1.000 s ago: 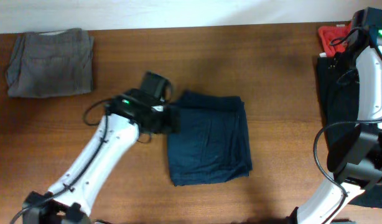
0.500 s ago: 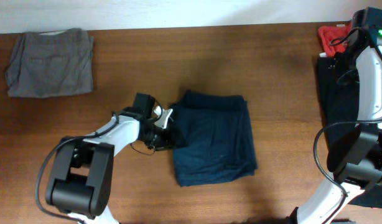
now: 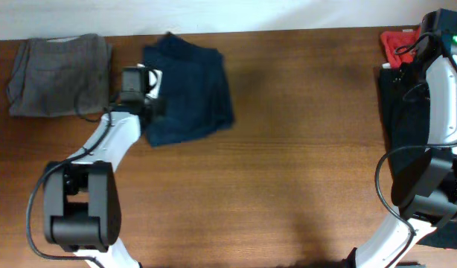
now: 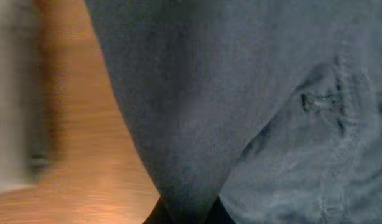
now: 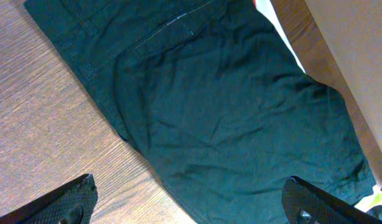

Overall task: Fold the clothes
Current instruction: 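Carry the folded shorts to the grey garment at far left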

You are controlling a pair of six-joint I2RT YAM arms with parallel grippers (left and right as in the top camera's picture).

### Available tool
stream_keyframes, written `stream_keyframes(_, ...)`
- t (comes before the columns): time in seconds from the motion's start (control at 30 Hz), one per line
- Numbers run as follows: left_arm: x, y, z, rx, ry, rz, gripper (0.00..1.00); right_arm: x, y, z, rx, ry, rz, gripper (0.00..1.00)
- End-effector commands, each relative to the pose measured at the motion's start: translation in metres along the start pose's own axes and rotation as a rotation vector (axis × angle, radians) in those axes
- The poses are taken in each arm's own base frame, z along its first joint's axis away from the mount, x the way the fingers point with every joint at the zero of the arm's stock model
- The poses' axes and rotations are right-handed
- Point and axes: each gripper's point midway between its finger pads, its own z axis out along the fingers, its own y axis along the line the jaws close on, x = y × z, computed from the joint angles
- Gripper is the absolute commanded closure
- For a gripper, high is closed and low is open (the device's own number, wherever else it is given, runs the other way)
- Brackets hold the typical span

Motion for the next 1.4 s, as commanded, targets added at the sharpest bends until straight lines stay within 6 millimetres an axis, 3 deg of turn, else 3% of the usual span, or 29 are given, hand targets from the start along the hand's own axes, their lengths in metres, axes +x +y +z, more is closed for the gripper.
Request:
stream_keyframes(0.0, -0.028, 0.066, -0.002, -0.159, -0.1, 0.02, 0.99, -0.006, -0.006, -0.006, 0.012, -0.023, 0.021, 0.02)
stream_keyframes(0.03, -0.035, 0.079, -0.005, -0.185, -0.121, 0.032, 0.99, -0.006, -0.006, -0.006, 0.012, -0.023, 0.021, 0.01)
stream_keyframes(0.07, -0.048, 0.11, -0.014, -0.269, -0.154, 0.01, 0.99, -0.006, -0.006, -0.006, 0.012, -0.023, 0.021, 0.02)
stream_keyframes(0.13, -0.068, 0.134, -0.026, -0.316, -0.2, 0.009, 0.99, -0.006, -0.006, -0.006, 0.012, -0.023, 0.021, 0.01)
stream_keyframes(0.27, -0.096, 0.154, -0.045, -0.382, -0.257, -0.014, 0.99, -0.006, -0.006, -0.006, 0.012, -0.023, 0.021, 0.02)
stream_keyframes(0.43, -0.092, 0.171, -0.047, -0.414, -0.252, -0.036, 0.99, -0.006, -0.006, -0.006, 0.012, -0.023, 0.021, 0.02)
stream_keyframes(0.53, -0.088, 0.189, -0.051, -0.448, -0.254, -0.059, 0.99, -0.006, -0.006, -0.006, 0.012, -0.023, 0.021, 0.02)
stream_keyframes(0.6, -0.093, 0.213, -0.066, -0.591, -0.282, -0.099, 0.99, -0.006, -0.006, -0.006, 0.012, -0.023, 0.021, 0.02)
stream_keyframes(0.77, -0.098, 0.215, -0.069, -0.603, -0.302, -0.105, 0.99, -0.006, -0.006, -0.006, 0.012, -0.023, 0.021, 0.02)
stream_keyframes(0.93, -0.083, 0.22, -0.065, -0.599, -0.248, -0.113, 0.99, -0.006, -0.006, -0.006, 0.012, -0.023, 0.021, 0.02)
stream_keyframes(1.03, -0.073, 0.238, -0.062, -0.621, -0.231, -0.133, 0.99, -0.006, -0.006, -0.006, 0.012, -0.023, 0.021, 0.02)
stream_keyframes(1.2, -0.063, 0.255, -0.038, -0.628, -0.235, -0.123, 0.99, -0.006, -0.006, -0.006, 0.012, -0.023, 0.021, 0.02)
stream_keyframes(1.37, -0.069, 0.271, -0.026, -0.68, -0.302, -0.098, 0.99, -0.006, -0.006, -0.006, 0.012, -0.023, 0.021, 0.02)
